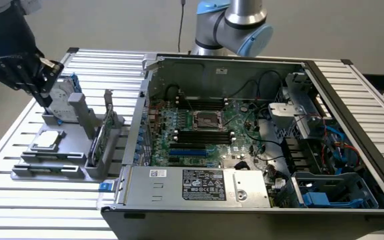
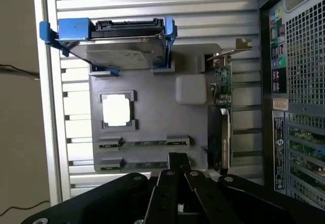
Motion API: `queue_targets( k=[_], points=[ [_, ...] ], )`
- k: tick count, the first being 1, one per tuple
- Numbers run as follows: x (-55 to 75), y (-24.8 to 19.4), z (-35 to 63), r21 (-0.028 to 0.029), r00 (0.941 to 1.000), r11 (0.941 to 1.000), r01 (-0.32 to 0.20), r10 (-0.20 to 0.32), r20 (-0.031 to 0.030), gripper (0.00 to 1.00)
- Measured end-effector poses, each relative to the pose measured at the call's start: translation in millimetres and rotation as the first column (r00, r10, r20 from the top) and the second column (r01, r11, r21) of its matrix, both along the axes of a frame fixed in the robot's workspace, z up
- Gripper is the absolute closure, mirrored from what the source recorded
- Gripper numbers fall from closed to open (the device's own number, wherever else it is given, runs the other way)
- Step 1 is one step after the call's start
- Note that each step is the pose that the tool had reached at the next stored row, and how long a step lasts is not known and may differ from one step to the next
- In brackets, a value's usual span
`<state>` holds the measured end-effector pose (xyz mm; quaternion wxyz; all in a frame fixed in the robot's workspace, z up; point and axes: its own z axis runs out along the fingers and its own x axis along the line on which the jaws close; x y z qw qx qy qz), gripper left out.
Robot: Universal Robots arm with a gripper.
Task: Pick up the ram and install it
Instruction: 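Reach for the ram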
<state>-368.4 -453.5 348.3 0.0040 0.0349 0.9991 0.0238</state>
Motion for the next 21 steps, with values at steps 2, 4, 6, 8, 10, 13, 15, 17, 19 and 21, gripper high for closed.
queue_targets(
  k=[2, 4, 6, 8, 10, 13, 15, 17, 19, 21],
  points=[
    [-7.2, -2.3, -3.0, 0.0000, 1.0000, 1.0000, 0.000, 0.000, -0.0014, 0.89],
    [-14.6, -4.7, -6.1, 0.0000, 1.0000, 1.0000, 0.000, 0.000, -0.0028, 0.89],
    [-21.8, -7.0, -9.0, 0.0000, 1.0000, 1.0000, 0.000, 0.000, -0.0041, 0.89],
    [-28.8, -9.2, -11.8, 0.0000, 1.0000, 1.0000, 0.000, 0.000, -0.0055, 0.89],
    [-36.0, -11.3, -14.4, 0.0001, 1.0000, 1.0000, 0.000, 0.000, -0.0070, 0.89],
    [-43.8, -14.5, -17.4, -0.0001, 0.9999, 1.0000, 0.000, 0.000, -0.0104, 0.89],
    [-45.6, -17.4, -18.8, -0.0002, 0.9999, 1.0000, 0.000, 0.000, -0.0154, 0.89],
    [-45.8, -20.5, -19.6, -0.0018, 0.9998, 1.0000, 0.000, 0.000, -0.0199, 0.89],
    [-45.8, -22.3, -20.3, -0.0073, 0.9998, 1.0000, -0.002, 0.002, -0.0201, 0.89],
    [-45.7, -23.2, -21.0, -0.0153, 0.9998, 0.9999, -0.005, 0.004, -0.0204, 0.89]
  ],
)
